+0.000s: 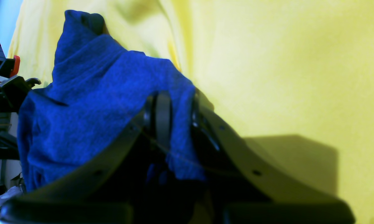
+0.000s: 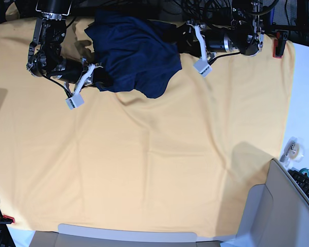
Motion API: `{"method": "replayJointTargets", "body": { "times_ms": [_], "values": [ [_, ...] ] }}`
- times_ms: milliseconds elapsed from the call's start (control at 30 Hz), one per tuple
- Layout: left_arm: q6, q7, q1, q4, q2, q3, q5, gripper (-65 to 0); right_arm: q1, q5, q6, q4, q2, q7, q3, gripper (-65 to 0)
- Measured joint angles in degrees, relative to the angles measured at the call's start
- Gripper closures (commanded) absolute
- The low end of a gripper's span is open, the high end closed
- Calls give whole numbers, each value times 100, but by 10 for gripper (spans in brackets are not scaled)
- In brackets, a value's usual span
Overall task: Fold the T-shirt properly
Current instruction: 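Lower the left gripper and grasp the bundle edge opposite the right gripper, then pull the grasped bundle edge outward with the left gripper, stretching the shirt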
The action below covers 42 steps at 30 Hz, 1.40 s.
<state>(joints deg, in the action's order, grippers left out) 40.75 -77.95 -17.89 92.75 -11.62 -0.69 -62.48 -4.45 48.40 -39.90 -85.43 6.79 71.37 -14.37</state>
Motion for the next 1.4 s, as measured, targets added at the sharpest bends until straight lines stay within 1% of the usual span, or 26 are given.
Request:
{"method": "replayJointTargets", "body": {
  "times_ms": [233,433,500,567,633,700,733,833,900,933,1033,1167,1267,1333,1400],
  "values": [
    [4,4,15,-94,39,35,-81,-343,0,0,0,0,-2,-4,0,-9],
    [2,20,31,-234,83,37,-280,-336,-66,28,-7,-7,-2,-61,0,-9],
    [0,22,33,-247,83,37,-271,-289,-68,26,-9,-7,-2,-48,0,-9],
    [24,24,46,-264,83,33,-179,-219,-66,24,-20,-7,-2,-50,0,-9],
    [52,7,46,-245,83,28,-70,-134,-68,26,-20,-7,-2,-48,0,-9],
    [74,0,46,-245,83,26,-52,-35,-68,28,-20,-7,-2,-50,0,-9],
    [81,-2,46,-245,83,26,-50,0,-68,26,-20,-7,-2,-48,0,-7],
    [83,-2,46,-216,81,17,7,-2,-63,37,-20,-7,-2,-44,0,0],
    [37,-52,127,-136,63,4,52,0,-59,39,-20,-7,-2,-35,0,0],
    [-46,-146,175,-92,55,4,118,0,-50,42,-20,-7,-2,-26,-2,0],
    [-48,-175,319,120,-155,-33,212,0,-42,-37,-17,-168,-59,63,-17,0],
    [-66,-214,734,184,-448,-33,317,0,-46,-365,28,-673,-155,376,15,0],
    [-66,-264,1154,186,-479,-33,479,0,-46,-461,24,-940,-203,470,26,0],
    [-205,-271,1427,168,-461,-70,573,0,-39,-479,31,-984,-208,494,33,0],
    [-234,-275,1720,162,-522,-376,800,0,-46,-470,105,-988,-210,492,33,0]
  ]
}}
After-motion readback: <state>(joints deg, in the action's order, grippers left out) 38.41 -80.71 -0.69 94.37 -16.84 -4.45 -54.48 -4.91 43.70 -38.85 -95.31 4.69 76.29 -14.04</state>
